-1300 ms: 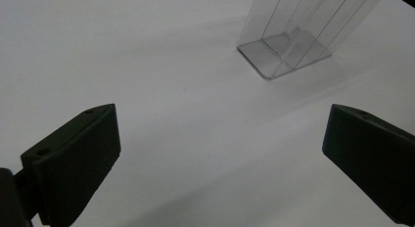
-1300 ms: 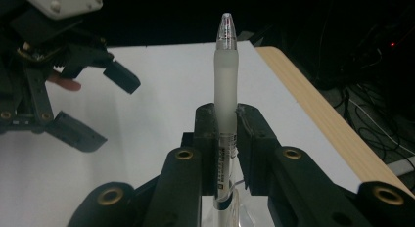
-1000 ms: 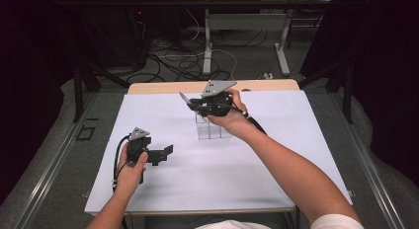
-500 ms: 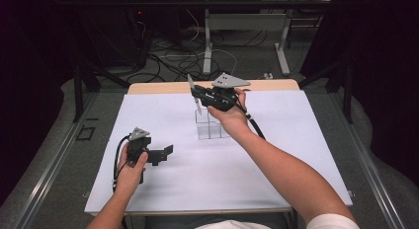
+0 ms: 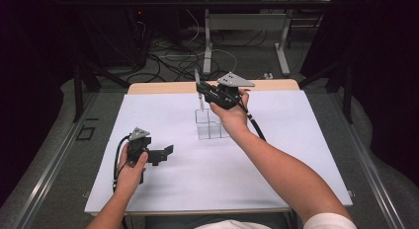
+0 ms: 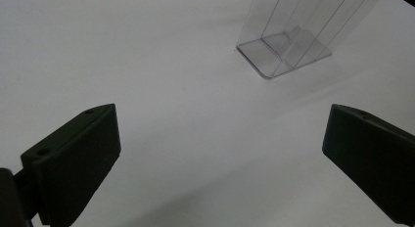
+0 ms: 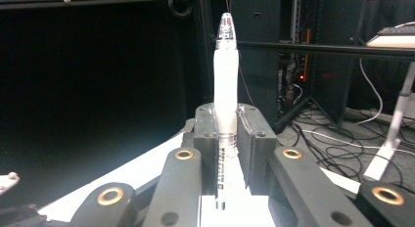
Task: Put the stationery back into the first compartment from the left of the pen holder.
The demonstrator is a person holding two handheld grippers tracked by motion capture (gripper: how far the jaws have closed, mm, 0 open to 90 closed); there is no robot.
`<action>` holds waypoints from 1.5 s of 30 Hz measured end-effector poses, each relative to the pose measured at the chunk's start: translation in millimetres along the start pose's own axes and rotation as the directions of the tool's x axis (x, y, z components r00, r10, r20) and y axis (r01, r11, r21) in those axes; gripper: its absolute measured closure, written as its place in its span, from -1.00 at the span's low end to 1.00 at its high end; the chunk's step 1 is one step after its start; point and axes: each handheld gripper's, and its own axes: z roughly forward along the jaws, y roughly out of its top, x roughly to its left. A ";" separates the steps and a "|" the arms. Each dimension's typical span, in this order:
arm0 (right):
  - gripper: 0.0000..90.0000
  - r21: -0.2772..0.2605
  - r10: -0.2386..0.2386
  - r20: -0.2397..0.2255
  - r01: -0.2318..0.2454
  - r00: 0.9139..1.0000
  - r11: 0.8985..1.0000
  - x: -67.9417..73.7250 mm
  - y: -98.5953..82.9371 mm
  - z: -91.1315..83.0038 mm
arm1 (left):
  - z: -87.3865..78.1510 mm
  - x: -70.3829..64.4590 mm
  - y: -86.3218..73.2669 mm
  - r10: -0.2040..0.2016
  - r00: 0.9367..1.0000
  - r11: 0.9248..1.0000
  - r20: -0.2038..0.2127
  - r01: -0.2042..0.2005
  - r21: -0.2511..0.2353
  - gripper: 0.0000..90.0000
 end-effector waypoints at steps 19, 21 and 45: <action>0.77 0.072 0.090 0.044 -0.093 0.995 0.993 -7.1 -30.8 12.6 | 0.3 0.3 -0.1 0.001 1.000 1.000 0.002 -0.001 0.000 -0.98; 0.77 0.082 0.077 0.048 -0.081 0.996 0.993 -6.1 -32.9 14.1 | 0.3 0.2 -0.1 0.002 1.000 1.000 0.001 -0.002 0.002 -0.98; 0.77 0.226 0.062 0.059 -0.074 0.996 0.971 -8.1 -64.9 21.3 | 0.0 0.1 -0.1 0.003 1.000 1.000 0.000 -0.003 0.002 -0.98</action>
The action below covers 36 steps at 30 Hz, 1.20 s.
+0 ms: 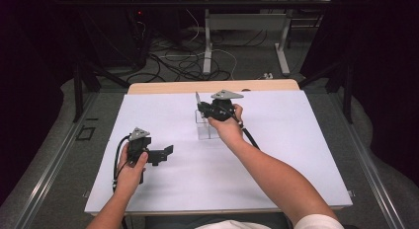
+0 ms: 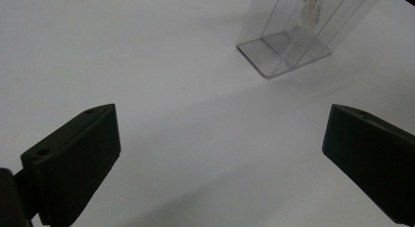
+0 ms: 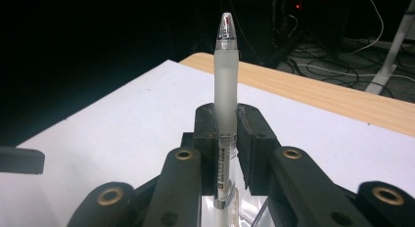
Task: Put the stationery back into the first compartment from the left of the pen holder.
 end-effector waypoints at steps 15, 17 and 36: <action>0.76 0.055 -0.021 -0.009 0.021 1.000 0.998 1.6 -5.5 0.3 | 0.5 1.3 -0.1 -0.001 1.000 1.000 -0.006 0.001 0.002 -0.98; 0.76 0.054 -0.022 -0.011 0.022 1.000 0.998 1.7 -6.5 -0.5 | 0.1 1.2 -0.1 -0.002 1.000 1.000 -0.009 0.002 0.002 -0.98; -0.05 0.048 -0.086 -0.080 0.090 0.993 0.995 -1.1 -4.5 -44.2 | 0.3 0.9 -0.4 -0.004 1.000 1.000 -0.006 0.004 0.002 -0.98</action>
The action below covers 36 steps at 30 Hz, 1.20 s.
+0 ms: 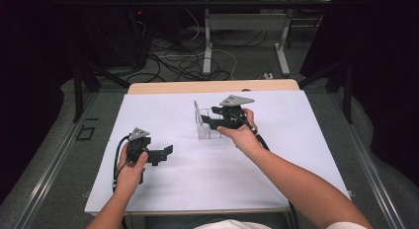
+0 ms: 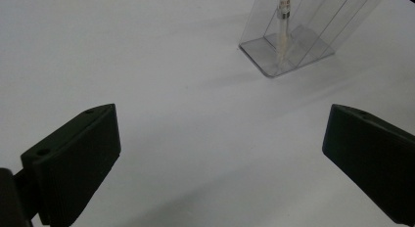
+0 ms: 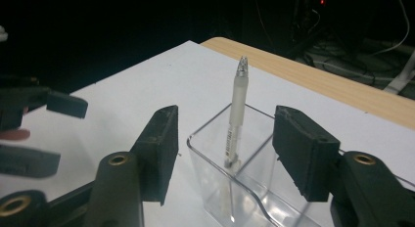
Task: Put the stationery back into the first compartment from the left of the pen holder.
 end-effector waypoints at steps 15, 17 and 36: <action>-0.57 -0.037 0.014 0.075 -0.011 0.997 0.999 -20.5 -18.5 -64.7 | 0.2 -0.2 -0.7 -0.006 1.000 1.000 -0.003 0.006 0.001 -0.98; -0.66 -0.006 -0.004 0.104 0.004 0.995 1.000 -23.6 -20.7 -72.5 | 0.2 0.0 -0.8 -0.006 1.000 1.000 -0.004 0.006 0.000 -0.97; -1.00 0.043 0.095 0.345 -0.117 0.934 0.992 -79.1 -74.2 -138.3 | -1.2 2.2 -1.2 -0.013 1.000 1.000 -0.019 0.013 0.000 -0.97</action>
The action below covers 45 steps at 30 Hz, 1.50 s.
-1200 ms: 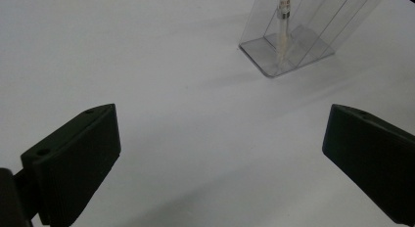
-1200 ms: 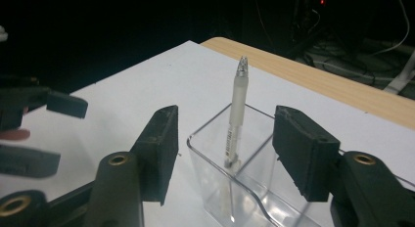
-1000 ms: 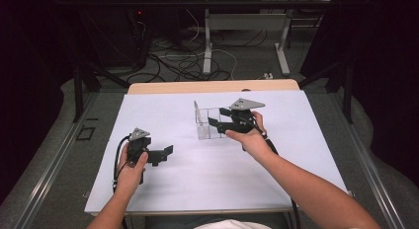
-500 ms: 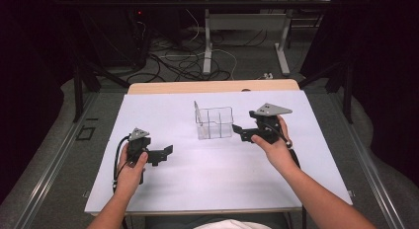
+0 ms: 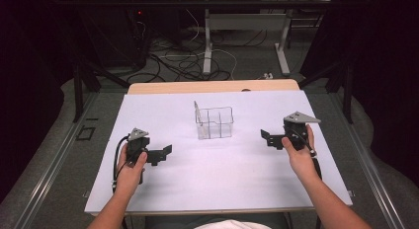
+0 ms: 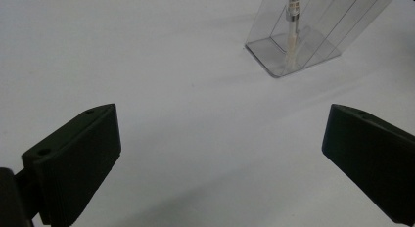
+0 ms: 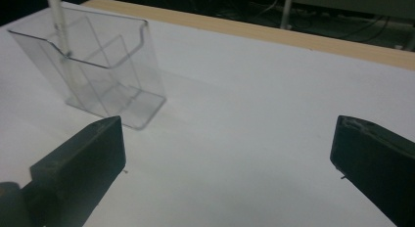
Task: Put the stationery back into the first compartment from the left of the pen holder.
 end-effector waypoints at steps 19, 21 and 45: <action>-1.00 0.041 0.126 0.160 -0.134 0.979 0.990 -58.5 -38.2 -5.2 | -2.1 6.1 -0.4 -0.018 1.000 1.000 -0.021 0.018 -0.005 -0.97; -1.00 0.042 0.128 0.177 -0.138 0.976 0.990 -63.3 -40.4 -5.7 | -2.2 7.1 -0.3 -0.021 0.999 1.000 -0.024 0.021 -0.005 -0.97; -1.00 0.071 0.166 0.224 -0.186 0.960 0.980 -74.4 -55.7 2.3 | 0.3 11.4 -1.2 -0.024 0.999 1.000 -0.025 0.024 0.005 -0.97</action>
